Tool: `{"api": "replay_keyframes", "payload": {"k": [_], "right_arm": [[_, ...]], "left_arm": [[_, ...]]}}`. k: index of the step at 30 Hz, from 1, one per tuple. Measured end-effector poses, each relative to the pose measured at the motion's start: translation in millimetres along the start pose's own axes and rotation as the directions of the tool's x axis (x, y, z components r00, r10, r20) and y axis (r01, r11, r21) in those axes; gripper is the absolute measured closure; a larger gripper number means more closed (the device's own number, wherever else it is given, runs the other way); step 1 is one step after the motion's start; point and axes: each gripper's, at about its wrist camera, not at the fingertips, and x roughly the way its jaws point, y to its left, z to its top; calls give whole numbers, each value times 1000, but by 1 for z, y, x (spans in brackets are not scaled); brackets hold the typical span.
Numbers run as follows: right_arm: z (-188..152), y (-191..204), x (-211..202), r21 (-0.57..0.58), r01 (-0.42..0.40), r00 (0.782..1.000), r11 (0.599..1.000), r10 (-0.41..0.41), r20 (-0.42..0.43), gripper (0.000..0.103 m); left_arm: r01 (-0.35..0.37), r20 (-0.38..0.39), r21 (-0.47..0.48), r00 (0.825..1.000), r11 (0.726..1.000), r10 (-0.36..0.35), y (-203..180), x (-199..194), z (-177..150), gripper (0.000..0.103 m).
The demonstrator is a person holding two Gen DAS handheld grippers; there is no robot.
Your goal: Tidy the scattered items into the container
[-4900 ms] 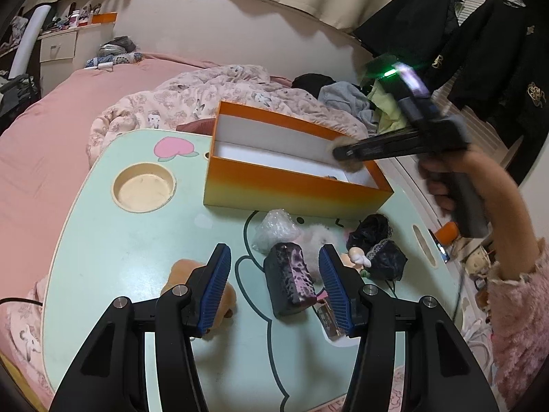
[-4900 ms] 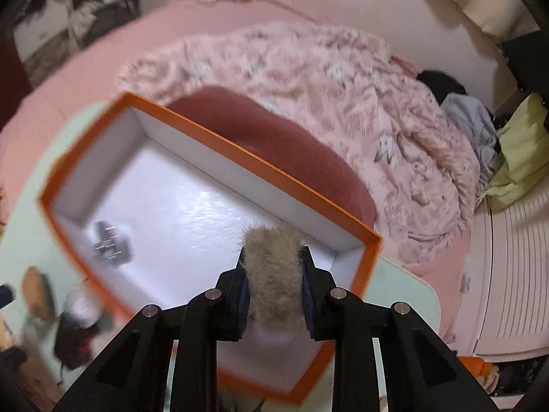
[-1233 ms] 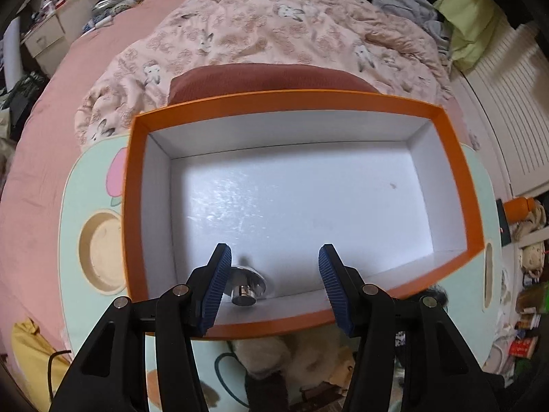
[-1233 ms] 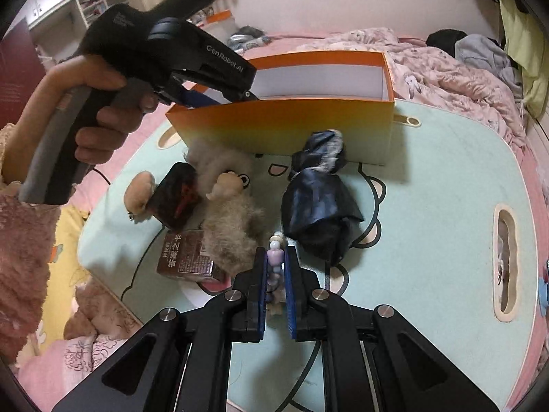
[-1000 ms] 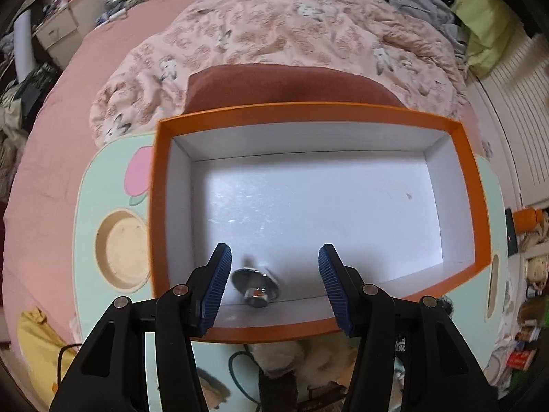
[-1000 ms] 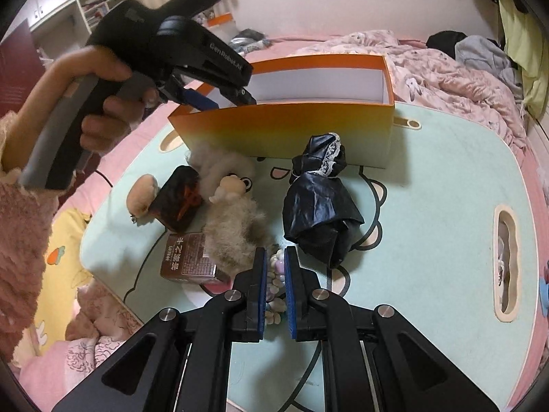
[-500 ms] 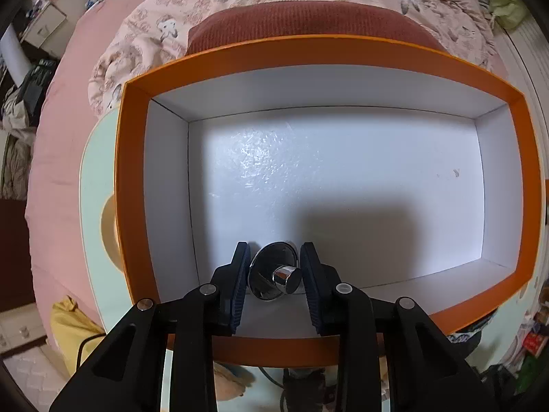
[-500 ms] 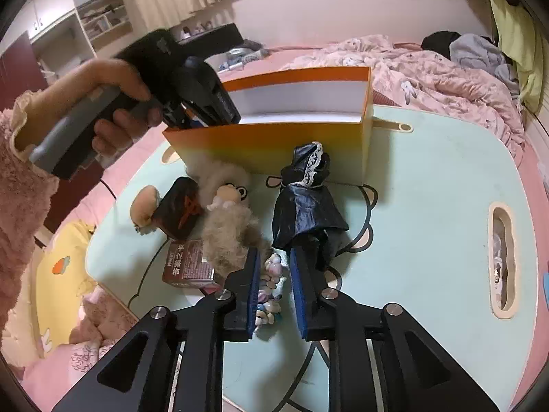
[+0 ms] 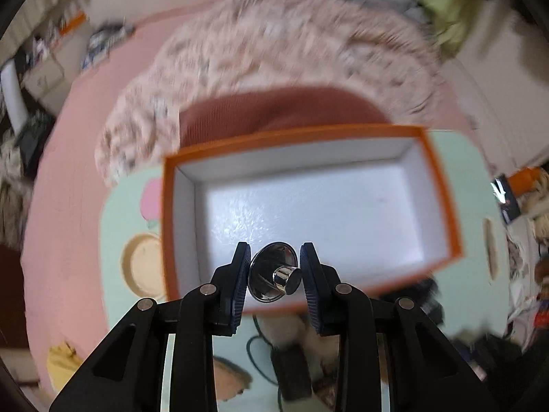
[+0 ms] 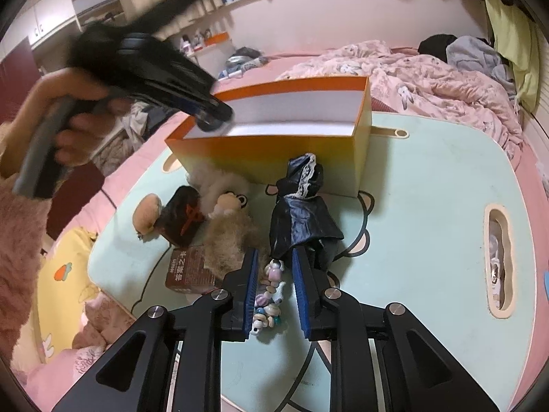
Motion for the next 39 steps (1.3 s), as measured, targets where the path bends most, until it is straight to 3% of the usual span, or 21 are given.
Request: {"api": "replay_keyframes", "payload": {"k": [5, 9, 14, 19, 22, 24, 28, 31, 34, 35, 37, 39], "right_arm": [[-1, -8, -12, 61, -14, 998, 998, 10, 65, 75], [-1, -25, -26, 142, -25, 993, 990, 8, 122, 72], [-1, -41, -28, 210, -39, 992, 977, 12, 125, 72], [-4, -38, -25, 200, -30, 994, 979, 8, 110, 72], [-5, -32, -21, 181, -30, 996, 983, 14, 91, 72], [-6, -28, -19, 171, -33, 996, 985, 18, 87, 72], [-9, -22, -16, 153, -28, 997, 988, 15, 82, 72], [-10, -17, -17, 145, -18, 996, 989, 5, 84, 72], [-17, -7, -23, 111, 11, 996, 994, -21, 86, 71], [-22, -2, -25, 97, 18, 996, 995, -26, 85, 70], [-34, 7, -25, 65, 23, 998, 998, -27, 62, 57], [-45, 14, -23, 28, 33, 999, 999, -34, 29, 54]], "left_arm": [[128, 147, 36, 980, 991, -132, 6, -55, -48, 72], [228, 160, 28, 960, 973, -230, 20, -62, -99, 72], [273, 139, 29, 951, 962, -274, 16, -34, -159, 72], [244, 153, 13, 958, 970, -243, 13, -1, -174, 72], [229, 211, 40, 950, 973, -232, 7, 4, -176, 71], [212, 243, 52, 945, 976, -218, 4, 3, -177, 67], [176, 295, 95, 935, 980, -196, 5, -6, -186, 49], [186, 339, 97, 918, 978, -208, 15, -17, -193, 49], [195, 294, 114, 930, 974, -221, 21, -20, -206, 47], [184, 292, 120, 933, 976, -212, 21, -22, -214, 47], [195, 307, 148, 923, 970, -232, 20, -24, -229, 47], [199, 306, 154, 922, 968, -238, 17, -23, -238, 46]]}}
